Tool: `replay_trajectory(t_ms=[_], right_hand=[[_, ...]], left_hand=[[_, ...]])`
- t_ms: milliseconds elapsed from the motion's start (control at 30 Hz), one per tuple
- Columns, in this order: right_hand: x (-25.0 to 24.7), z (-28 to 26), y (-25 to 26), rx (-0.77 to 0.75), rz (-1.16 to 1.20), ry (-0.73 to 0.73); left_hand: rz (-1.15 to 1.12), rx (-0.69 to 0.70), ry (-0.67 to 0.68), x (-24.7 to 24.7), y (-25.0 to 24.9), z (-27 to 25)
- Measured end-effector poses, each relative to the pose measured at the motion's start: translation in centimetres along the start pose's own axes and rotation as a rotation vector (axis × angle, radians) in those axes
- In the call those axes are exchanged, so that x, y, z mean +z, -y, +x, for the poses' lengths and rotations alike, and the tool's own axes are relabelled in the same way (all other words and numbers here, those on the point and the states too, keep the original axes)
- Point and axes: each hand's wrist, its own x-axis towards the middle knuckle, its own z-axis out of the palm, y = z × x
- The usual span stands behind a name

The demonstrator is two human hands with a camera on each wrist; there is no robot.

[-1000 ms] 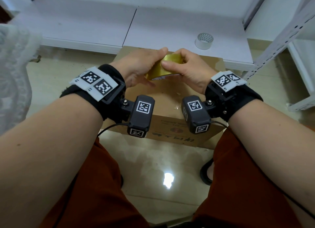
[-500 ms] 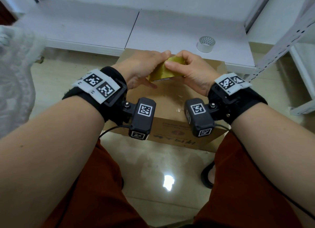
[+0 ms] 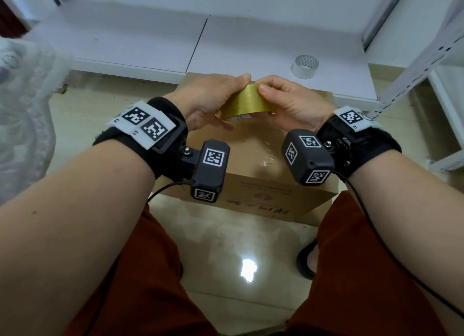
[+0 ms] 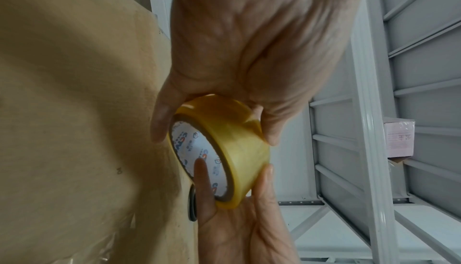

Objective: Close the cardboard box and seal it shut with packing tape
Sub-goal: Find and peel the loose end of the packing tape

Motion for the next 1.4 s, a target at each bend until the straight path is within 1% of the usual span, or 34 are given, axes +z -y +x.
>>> replay_trajectory(t_ms=[67,200,267,367,433,500,633,667,767,833,900,967,1033,1100,1167,1200,1233,1333,1400], right_hand=[[0.2,0.0,-0.2,-0.018,-0.038,-0.023],[0.9,0.2,-0.7,-0.049,-0.196,-0.109],[1.1,0.2,-0.6,-0.035,-0.212,-0.094],[0.9,0.1,0.1,0.007,-0.184,-0.019],[0.8,0.0,0.5,0.038,-0.184,0.005],[0.8,-0.2,0.5,0.065,-0.221,0.001],[1.0,-0.2,-0.1,0.055,-0.425,-0.032],[1.1,-0.2,-0.2,0.054,-0.421,-0.037],[1.0,-0.3,0.2,0.084,-0.305,-0.004],[0.7,-0.3,0.6,0.094,-0.306,0.007],[0.7,-0.4,0.7,0.11,-0.347,0.009],[0.9,-0.6,0.7,0.136,-0.439,-0.004],[1.1,-0.6,0.5,0.139,-0.497,-0.03],[1.3,-0.6,0.4,0.101,-0.447,-0.049],[1.5,-0.4,0.7,0.059,-0.321,-0.054],[1.6,-0.3,0.8,0.047,-0.256,-0.046],[1.7,-0.3,0.9,0.04,-0.192,-0.035],[1.8,-0.2,0.7,0.048,-0.052,0.001],[2.0,-0.2,0.5,0.066,-0.018,0.012]], left_hand=[[-0.003,-0.008,-0.007,0.0,0.0,0.0],[0.019,-0.01,-0.02,0.2,-0.1,0.0],[0.021,-0.011,-0.018,0.1,-0.1,0.0],[0.009,-0.013,-0.022,-0.1,-0.1,0.0],[0.01,-0.013,-0.023,-0.1,0.0,0.0],[0.026,-0.01,-0.027,-0.1,0.0,0.2],[0.08,-0.009,-0.037,0.0,0.1,0.3],[0.095,-0.007,-0.038,-0.1,0.1,0.3],[0.106,-0.004,-0.039,0.0,0.1,0.3],[0.103,0.007,-0.048,0.0,0.0,0.3],[0.121,0.014,-0.049,0.1,0.0,0.2],[0.167,0.013,-0.05,0.3,0.0,0.2],[0.178,0.022,-0.08,0.3,0.1,0.3],[0.116,0.072,-0.166,0.2,0.1,0.4],[-0.024,0.105,-0.243,-0.3,0.0,0.7],[-0.087,0.097,-0.255,-0.5,-0.1,0.9],[-0.125,0.072,-0.239,-0.6,-0.3,0.8],[-0.213,-0.006,-0.123,-0.5,-0.2,0.5],[-0.393,0.022,-0.106,-0.5,0.0,0.5]])
